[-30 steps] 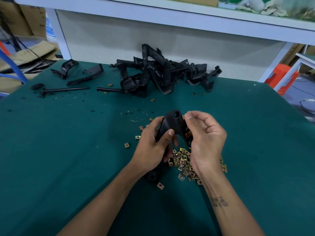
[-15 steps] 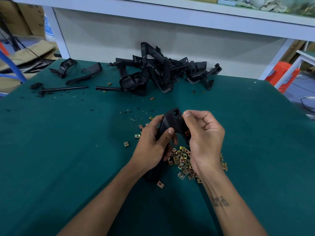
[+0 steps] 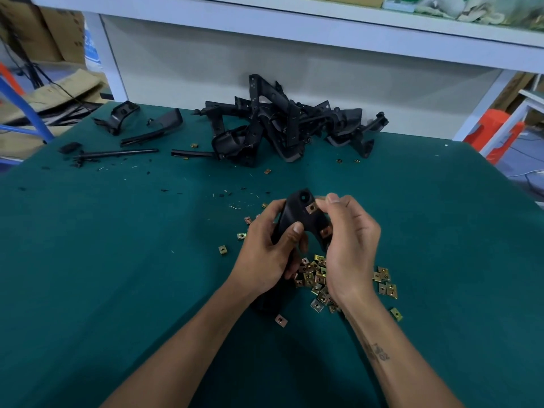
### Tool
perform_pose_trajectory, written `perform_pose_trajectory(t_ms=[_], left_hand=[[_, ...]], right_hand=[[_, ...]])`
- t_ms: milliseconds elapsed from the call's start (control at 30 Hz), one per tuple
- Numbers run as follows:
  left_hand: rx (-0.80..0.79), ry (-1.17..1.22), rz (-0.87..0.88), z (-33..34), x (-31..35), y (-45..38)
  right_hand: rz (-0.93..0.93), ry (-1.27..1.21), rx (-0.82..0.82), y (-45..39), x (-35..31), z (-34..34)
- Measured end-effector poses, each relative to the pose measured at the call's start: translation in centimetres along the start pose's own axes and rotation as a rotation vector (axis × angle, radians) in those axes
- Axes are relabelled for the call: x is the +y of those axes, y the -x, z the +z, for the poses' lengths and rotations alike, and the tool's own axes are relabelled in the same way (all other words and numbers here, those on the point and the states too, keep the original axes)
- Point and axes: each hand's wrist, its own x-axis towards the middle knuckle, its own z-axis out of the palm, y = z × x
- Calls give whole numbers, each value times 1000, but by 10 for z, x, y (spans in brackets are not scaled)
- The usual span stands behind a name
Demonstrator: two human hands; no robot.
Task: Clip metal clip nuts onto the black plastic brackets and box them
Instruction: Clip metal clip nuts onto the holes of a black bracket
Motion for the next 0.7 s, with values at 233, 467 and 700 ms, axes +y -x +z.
perform_pose_trajectory(t_ms=[233,467,700], left_hand=[[26,1,-13,-5,-1,2],[223,114,-115,-4,-1,-6],[531,512,-120,-20,14,-18]], right_hand=[[-6,132,-288,-11,-8,-10],[157,33,-411,5,13,0],[-206,490,-274,29,18,10]])
